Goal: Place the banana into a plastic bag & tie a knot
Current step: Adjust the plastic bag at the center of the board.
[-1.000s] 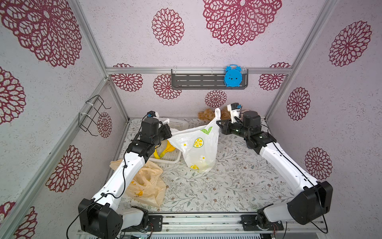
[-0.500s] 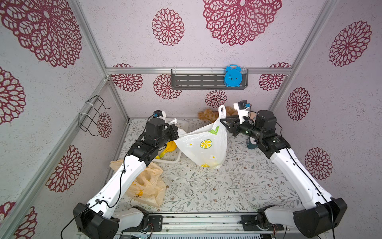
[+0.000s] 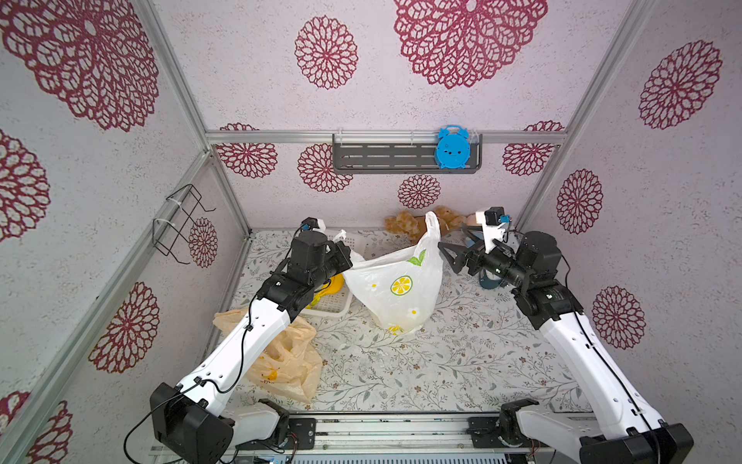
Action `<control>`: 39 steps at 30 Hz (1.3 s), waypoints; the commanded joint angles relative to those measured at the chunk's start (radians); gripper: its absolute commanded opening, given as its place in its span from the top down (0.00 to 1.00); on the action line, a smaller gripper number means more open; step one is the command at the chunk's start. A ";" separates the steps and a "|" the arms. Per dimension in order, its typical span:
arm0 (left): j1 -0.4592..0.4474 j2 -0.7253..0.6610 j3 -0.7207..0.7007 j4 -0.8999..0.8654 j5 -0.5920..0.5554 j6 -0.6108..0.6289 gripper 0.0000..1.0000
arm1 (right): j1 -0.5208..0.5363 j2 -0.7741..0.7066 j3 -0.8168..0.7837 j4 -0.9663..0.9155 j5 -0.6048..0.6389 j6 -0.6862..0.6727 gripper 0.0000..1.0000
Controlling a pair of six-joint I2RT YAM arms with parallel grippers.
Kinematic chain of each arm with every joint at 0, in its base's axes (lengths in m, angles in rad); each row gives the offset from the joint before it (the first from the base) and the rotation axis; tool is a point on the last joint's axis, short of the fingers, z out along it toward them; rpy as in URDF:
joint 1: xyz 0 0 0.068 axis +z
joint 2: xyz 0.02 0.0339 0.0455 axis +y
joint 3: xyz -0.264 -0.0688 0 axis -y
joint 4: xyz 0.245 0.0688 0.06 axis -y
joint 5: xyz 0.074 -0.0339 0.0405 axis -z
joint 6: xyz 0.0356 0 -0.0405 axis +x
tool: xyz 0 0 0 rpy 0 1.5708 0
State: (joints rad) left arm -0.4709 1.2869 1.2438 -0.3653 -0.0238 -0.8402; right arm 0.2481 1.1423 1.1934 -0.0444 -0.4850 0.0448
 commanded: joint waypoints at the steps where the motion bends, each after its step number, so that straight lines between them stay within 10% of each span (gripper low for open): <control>1: -0.009 -0.004 0.013 -0.006 -0.004 0.024 1.00 | -0.010 0.081 0.109 -0.027 0.004 -0.013 0.02; 17: -0.008 -0.003 0.038 -0.048 -0.015 0.067 1.00 | 0.005 0.480 0.537 -0.293 -0.181 -0.067 0.18; 27: -0.002 0.031 0.063 -0.043 -0.022 0.090 1.00 | 0.032 0.423 0.546 -0.253 -0.172 -0.021 0.99; 29: 0.004 0.035 0.073 -0.040 -0.019 0.115 0.89 | 0.027 0.396 0.556 -0.249 -0.142 0.007 1.00; 36: 0.079 0.006 0.020 0.075 0.130 0.273 0.04 | -0.047 0.356 0.559 -0.205 -0.236 0.123 1.00; 39: 0.107 0.004 -0.009 0.116 0.193 0.318 0.03 | -0.082 0.381 0.579 -0.193 -0.292 0.152 1.00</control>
State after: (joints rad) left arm -0.3870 1.3106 1.2648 -0.3229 0.0795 -0.6144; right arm 0.1955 1.5257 1.7290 -0.3046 -0.7013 0.1341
